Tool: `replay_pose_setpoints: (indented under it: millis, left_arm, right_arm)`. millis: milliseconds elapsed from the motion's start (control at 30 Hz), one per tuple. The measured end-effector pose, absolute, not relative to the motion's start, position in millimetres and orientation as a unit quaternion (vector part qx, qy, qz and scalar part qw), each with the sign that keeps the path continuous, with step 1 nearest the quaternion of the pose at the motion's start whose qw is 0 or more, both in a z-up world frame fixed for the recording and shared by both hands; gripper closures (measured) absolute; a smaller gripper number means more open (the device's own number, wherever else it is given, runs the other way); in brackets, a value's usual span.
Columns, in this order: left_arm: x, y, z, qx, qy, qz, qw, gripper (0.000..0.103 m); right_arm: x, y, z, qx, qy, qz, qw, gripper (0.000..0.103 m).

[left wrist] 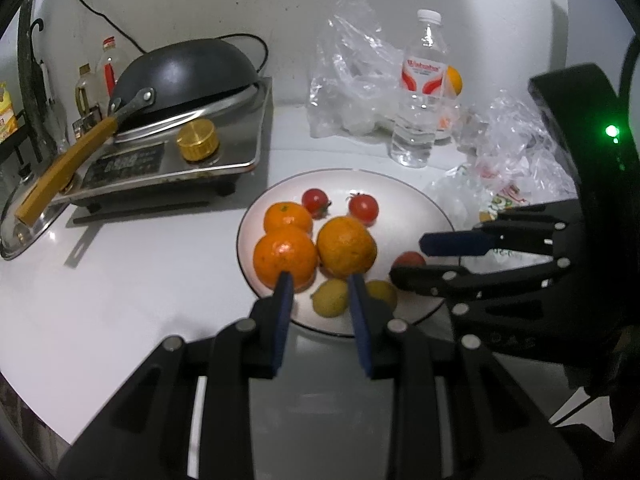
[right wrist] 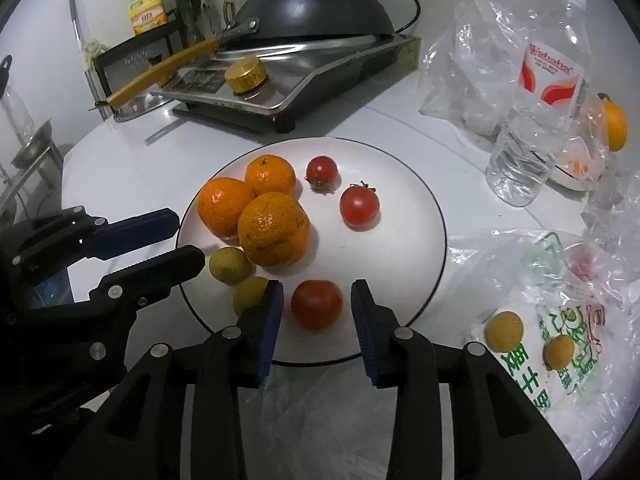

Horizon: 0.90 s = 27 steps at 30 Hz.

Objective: Organize fruits
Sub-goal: 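Release the tomato with the right tool while the left tool releases the yellow-green fruit onto the plate, then move both open tools back over the fruit in the bag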

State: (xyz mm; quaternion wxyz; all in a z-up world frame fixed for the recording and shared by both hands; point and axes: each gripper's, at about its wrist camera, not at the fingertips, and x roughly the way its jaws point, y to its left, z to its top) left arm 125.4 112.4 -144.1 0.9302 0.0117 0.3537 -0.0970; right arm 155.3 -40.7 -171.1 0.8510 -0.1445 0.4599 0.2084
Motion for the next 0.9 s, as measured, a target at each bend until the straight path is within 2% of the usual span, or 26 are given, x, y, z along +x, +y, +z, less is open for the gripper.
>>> replay_pose_setpoints:
  millis: [333,500,900]
  left_arm:
    - [123.1,92.6,-133.1,0.027,0.346,-0.101,0.932,0.073]
    - [123.7,76.2,-127.0,0.036,0.342,-0.106,0.933,0.070]
    - [133.0,10.1,-116.5,0.071,0.338,-0.140,0.928,0.067]
  right_arm:
    - [141.1,-61.1,-144.2,-0.131,0.429,0.208,0.869,0.066]
    - [134.9,-80.8,-129.4,-0.122,0.413,0.199,0.880,0.066]
    - [127.9,-155.6,-113.4,-0.090,0.396,0.156,0.900,0.066]
